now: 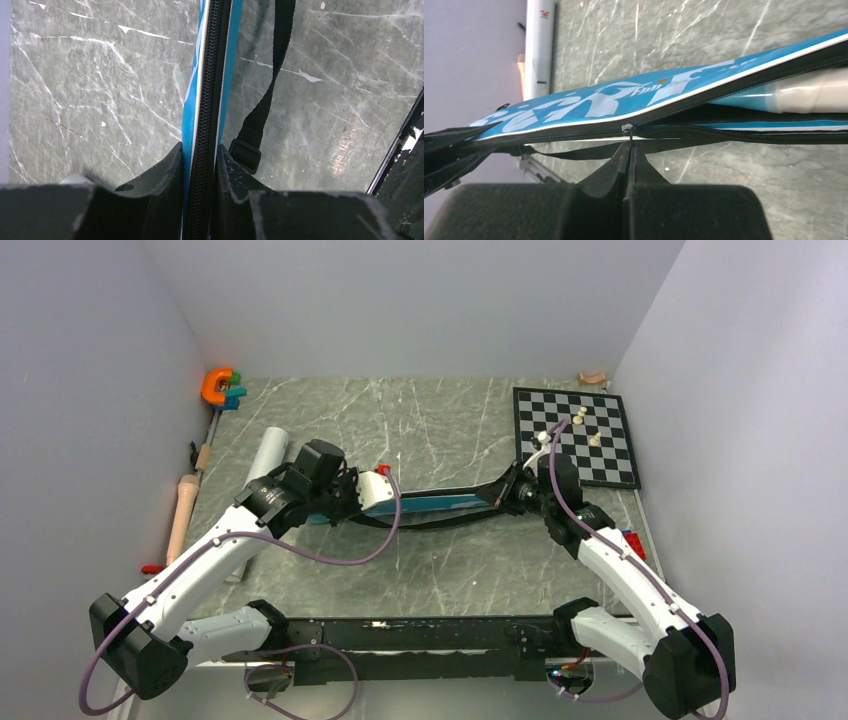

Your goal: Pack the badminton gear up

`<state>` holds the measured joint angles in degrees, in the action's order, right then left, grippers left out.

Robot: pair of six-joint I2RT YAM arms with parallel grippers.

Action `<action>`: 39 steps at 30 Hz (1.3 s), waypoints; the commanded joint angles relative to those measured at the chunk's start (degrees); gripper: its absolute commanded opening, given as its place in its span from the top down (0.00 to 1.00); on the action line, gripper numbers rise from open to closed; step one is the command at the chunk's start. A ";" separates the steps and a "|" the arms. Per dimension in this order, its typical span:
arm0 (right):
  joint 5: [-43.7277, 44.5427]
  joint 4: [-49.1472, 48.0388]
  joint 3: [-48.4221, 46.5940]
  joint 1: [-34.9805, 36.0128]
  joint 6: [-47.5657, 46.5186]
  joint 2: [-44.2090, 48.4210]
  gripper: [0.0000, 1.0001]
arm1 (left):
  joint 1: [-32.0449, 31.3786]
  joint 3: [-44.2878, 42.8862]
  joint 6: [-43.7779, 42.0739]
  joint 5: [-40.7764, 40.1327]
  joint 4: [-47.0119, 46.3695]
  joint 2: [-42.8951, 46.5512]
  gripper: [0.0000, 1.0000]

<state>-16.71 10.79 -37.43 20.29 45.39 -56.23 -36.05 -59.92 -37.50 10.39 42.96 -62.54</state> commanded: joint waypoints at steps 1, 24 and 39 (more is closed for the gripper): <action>6.89 4.70 -3.53 -0.78 -3.97 1.66 1.00 | 0.04 -2.24 -0.60 -2.85 0.22 1.43 0.99; 7.60 2.76 -7.75 8.05 -3.77 1.64 1.00 | -6.45 -28.86 3.89 7.69 9.81 -15.86 0.01; 7.84 3.54 -7.01 9.68 -3.29 5.11 1.00 | -16.42 -35.24 3.57 5.40 2.42 -34.97 0.01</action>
<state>-8.80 17.69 -41.65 29.85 41.52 -54.13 -50.96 -94.19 -34.72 16.64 49.98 -97.23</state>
